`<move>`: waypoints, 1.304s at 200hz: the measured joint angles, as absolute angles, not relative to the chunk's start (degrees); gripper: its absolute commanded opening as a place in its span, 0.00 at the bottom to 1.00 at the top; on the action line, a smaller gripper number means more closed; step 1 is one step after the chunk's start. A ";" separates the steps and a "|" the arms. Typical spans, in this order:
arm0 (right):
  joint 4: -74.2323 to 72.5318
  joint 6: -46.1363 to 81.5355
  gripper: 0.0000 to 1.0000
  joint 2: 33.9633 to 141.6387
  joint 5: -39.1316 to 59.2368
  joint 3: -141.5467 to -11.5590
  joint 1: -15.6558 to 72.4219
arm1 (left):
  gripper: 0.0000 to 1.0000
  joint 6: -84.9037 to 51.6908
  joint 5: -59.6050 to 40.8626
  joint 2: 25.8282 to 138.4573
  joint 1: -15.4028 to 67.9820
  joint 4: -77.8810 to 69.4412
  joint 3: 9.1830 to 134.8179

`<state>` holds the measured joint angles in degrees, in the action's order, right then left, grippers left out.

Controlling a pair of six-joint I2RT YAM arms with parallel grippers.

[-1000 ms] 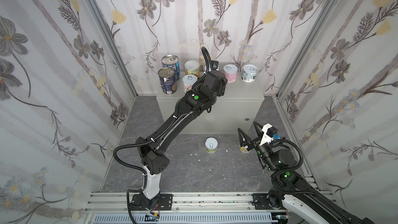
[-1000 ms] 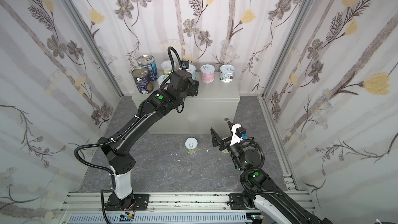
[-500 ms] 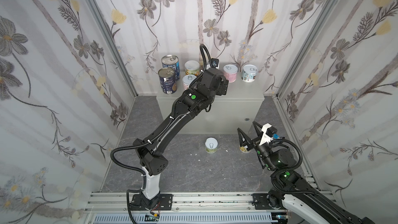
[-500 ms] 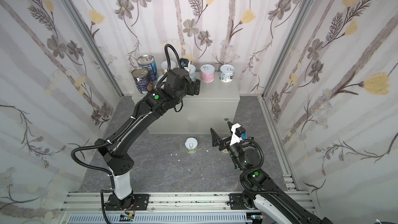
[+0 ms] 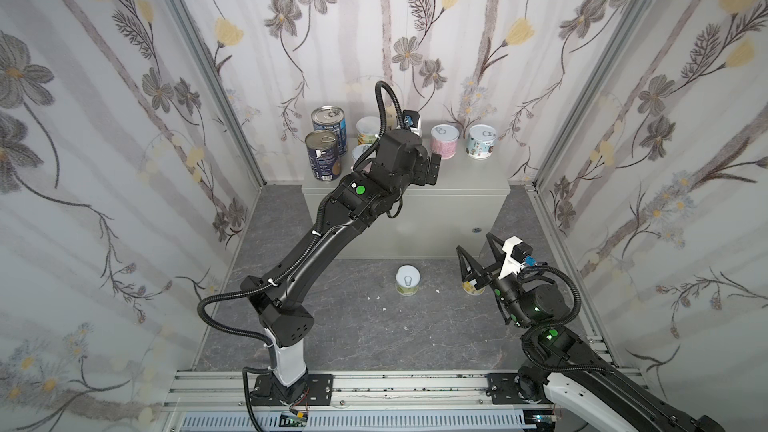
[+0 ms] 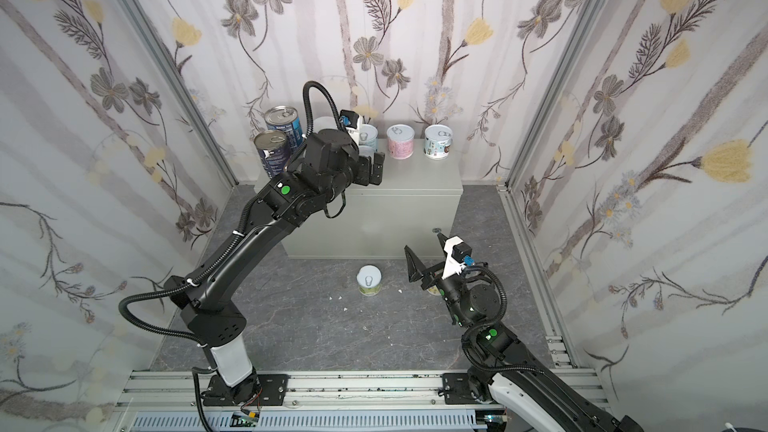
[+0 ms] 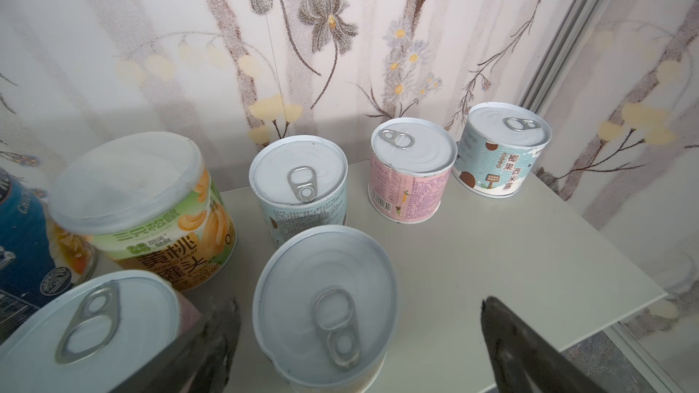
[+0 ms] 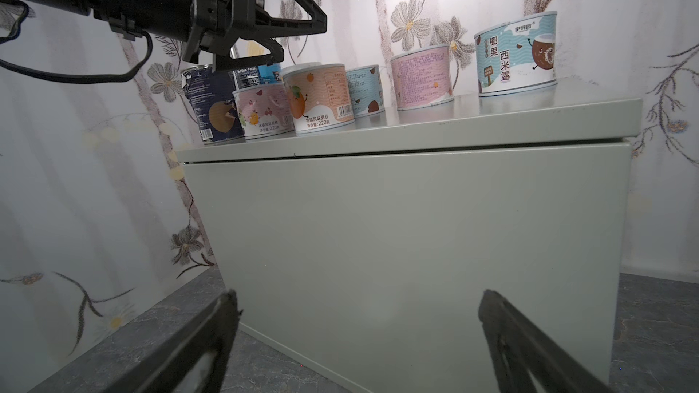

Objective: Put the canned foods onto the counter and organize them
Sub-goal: 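Lift the open left gripper off the cans and draw it back toward the robot, then lower the right gripper over a green-labelled white-lidded floor can and close it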

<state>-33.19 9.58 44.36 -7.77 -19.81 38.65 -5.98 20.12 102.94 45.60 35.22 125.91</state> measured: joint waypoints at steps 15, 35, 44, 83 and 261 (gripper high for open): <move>-33.17 9.58 1.00 44.69 -7.62 -20.08 38.65 | 1.00 -6.02 18.70 99.70 45.60 33.63 121.84; -33.08 10.24 1.00 45.45 -7.60 -20.95 38.65 | 1.00 -6.09 16.64 93.76 45.60 28.99 113.86; -33.01 10.41 1.00 46.04 -7.38 -21.43 38.65 | 1.00 -6.13 15.70 90.65 45.63 26.85 109.91; -30.57 11.81 1.00 50.37 -4.56 -22.74 39.38 | 1.00 -6.48 13.89 77.23 45.60 17.65 94.41; -25.61 19.92 1.00 92.25 -11.90 -35.79 54.92 | 1.00 -19.55 36.42 49.58 41.47 12.45 51.83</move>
